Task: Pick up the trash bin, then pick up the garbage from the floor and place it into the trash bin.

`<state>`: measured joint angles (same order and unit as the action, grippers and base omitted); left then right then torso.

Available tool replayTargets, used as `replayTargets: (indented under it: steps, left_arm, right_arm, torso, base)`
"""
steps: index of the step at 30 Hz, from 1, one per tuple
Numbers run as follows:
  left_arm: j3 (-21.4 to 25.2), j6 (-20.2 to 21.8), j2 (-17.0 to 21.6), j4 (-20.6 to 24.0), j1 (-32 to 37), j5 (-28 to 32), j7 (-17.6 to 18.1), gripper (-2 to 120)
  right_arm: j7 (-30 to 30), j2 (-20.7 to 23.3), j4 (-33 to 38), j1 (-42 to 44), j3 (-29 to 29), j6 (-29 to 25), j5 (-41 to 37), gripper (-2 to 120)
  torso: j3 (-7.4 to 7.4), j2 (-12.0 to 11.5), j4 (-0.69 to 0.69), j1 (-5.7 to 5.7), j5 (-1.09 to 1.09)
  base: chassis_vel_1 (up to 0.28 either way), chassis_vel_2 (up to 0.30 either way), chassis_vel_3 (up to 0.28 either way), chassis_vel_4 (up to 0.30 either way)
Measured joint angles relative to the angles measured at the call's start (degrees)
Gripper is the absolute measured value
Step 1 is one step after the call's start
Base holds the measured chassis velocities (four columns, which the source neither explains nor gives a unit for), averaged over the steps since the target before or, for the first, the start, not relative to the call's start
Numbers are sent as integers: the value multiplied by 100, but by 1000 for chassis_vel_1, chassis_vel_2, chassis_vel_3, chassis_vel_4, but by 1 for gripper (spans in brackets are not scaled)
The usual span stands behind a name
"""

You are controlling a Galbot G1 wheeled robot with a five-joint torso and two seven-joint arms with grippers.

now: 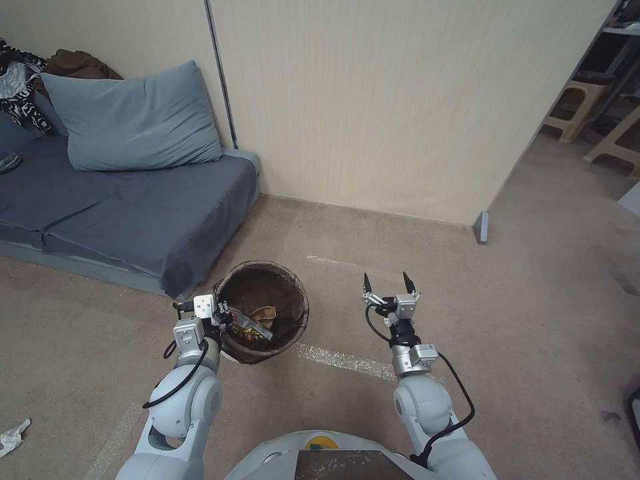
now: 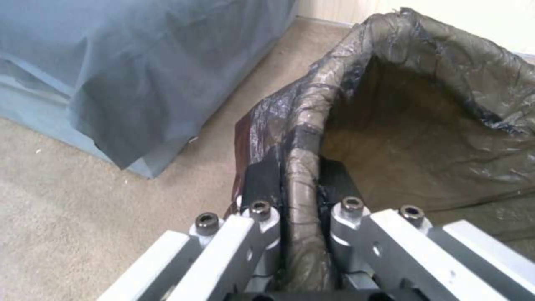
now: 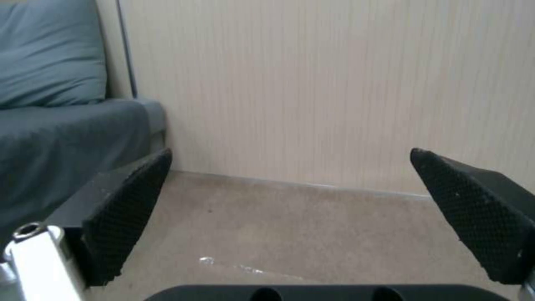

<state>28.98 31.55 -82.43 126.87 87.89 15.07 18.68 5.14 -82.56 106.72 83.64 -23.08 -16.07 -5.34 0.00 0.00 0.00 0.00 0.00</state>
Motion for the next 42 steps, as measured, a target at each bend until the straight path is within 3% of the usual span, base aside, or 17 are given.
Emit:
replayTargets:
  steps: [16, 42]
  left_arm:
    - [14, 20, -58, 120, 96, 19, 13, 5]
    - [55, 90, -111, 244, 170, 63, 59, 5]
  right_arm:
    - [-65, 93, -6, -102, -16, 100, -3, 100]
    - [-286, 112, -157, -292, 111, -97, -11, 100]
  torso:
    - [0, 0, 0, 0, 0]
    - [0, 0, 0, 0, -1]
  base:
    - [37, 35, 37, 40]
    - [126, 119, 117, 119]
